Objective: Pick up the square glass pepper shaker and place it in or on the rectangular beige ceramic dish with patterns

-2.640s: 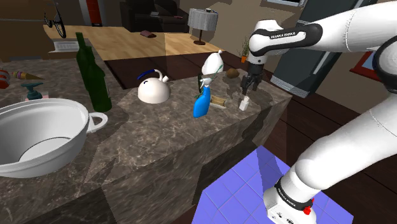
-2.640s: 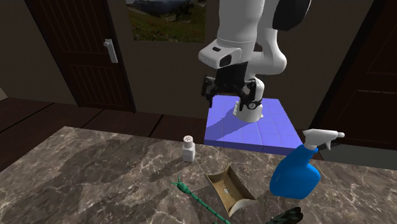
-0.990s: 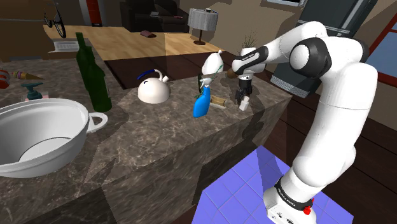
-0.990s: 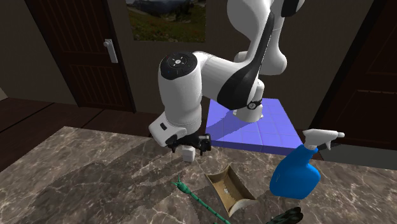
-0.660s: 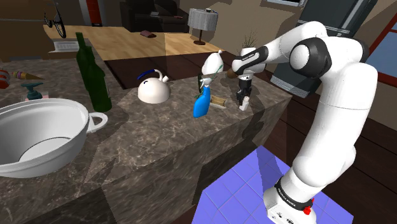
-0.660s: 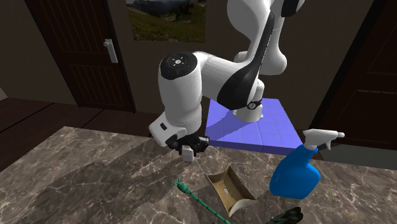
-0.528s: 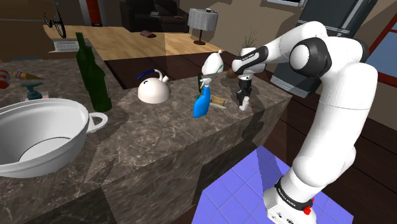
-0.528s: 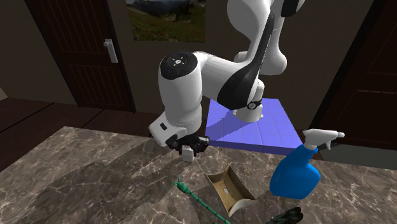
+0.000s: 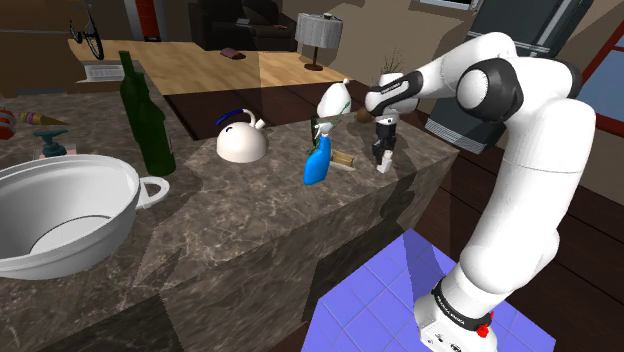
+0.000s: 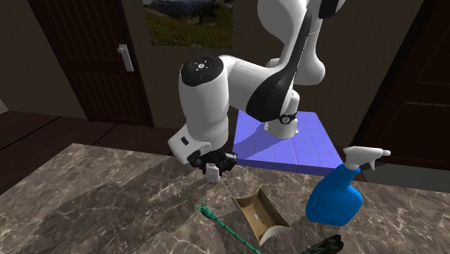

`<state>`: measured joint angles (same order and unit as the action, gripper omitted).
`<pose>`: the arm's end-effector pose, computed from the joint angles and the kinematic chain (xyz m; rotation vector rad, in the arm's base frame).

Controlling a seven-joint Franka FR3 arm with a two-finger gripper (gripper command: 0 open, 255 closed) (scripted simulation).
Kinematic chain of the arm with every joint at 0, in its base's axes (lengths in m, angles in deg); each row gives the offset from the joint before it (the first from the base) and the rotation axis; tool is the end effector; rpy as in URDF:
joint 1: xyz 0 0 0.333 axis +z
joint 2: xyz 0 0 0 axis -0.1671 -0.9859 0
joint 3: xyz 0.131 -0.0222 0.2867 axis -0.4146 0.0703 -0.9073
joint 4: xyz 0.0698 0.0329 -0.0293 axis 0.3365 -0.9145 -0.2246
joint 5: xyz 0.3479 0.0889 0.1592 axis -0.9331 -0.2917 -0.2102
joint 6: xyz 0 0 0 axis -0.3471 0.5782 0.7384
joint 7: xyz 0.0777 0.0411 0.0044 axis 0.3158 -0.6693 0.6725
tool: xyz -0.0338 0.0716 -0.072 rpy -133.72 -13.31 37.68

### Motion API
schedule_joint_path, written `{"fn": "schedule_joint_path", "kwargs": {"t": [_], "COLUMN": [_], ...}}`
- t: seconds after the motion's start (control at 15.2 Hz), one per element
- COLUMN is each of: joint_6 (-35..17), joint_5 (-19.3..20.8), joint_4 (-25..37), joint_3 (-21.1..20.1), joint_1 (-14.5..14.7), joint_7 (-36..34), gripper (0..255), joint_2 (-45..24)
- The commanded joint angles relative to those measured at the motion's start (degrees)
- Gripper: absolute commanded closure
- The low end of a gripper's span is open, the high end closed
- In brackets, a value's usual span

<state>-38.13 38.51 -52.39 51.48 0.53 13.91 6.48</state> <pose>0.5286 -0.2775 0.3287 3.0849 0.0426 -0.3883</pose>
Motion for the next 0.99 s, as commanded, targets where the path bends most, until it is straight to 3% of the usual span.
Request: {"fn": "schedule_joint_path", "kwargs": {"t": [0.0, 0.92], "joint_6": [1.2, 10.8], "joint_5": [0.2, 1.4], "joint_4": [0.6, 6.1], "joint_3": [0.1, 0.5], "joint_1": [0.1, 0.6], "joint_7": [-0.1, 0.2], "gripper": [255, 255], "joint_2": [0.6, 4.9]}}
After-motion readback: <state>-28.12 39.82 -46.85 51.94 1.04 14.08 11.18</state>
